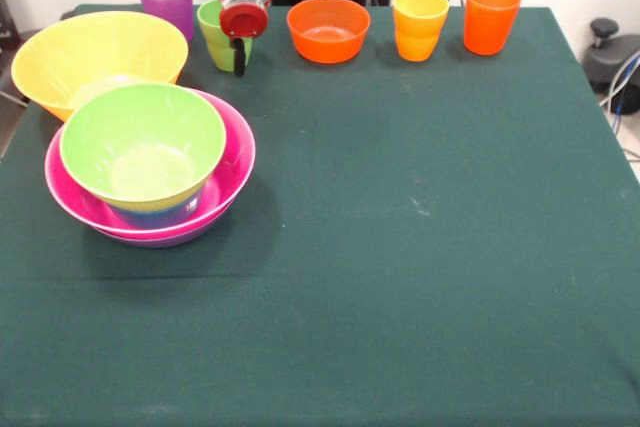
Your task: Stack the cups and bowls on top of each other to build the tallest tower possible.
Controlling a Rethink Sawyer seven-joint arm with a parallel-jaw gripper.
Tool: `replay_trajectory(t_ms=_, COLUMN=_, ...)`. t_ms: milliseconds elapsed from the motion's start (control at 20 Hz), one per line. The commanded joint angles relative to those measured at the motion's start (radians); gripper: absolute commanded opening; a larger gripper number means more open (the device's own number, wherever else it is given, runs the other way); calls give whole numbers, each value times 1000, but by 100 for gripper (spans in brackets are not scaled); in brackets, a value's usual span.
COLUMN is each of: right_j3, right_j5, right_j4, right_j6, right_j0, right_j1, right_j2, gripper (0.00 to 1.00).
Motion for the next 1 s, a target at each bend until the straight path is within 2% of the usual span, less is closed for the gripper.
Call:
replay_trajectory(t_ms=50, right_j3=46, right_j5=-92, right_j4=-37, right_j6=74, right_j0=-7, right_j1=5, right_j2=123, gripper=100)
replay_trajectory(t_ms=450, right_j3=35, right_j5=-97, right_j4=16, right_j6=128, right_j0=24, right_j1=12, right_j2=105, gripper=100)
replay_trajectory(t_ms=650, right_j3=28, right_j5=-104, right_j4=7, right_j6=113, right_j0=24, right_j1=3, right_j2=118, gripper=100)
replay_trajectory(t_ms=1000, right_j3=12, right_j5=-61, right_j4=9, right_j6=97, right_j0=42, right_j1=-25, right_j2=100, gripper=100)
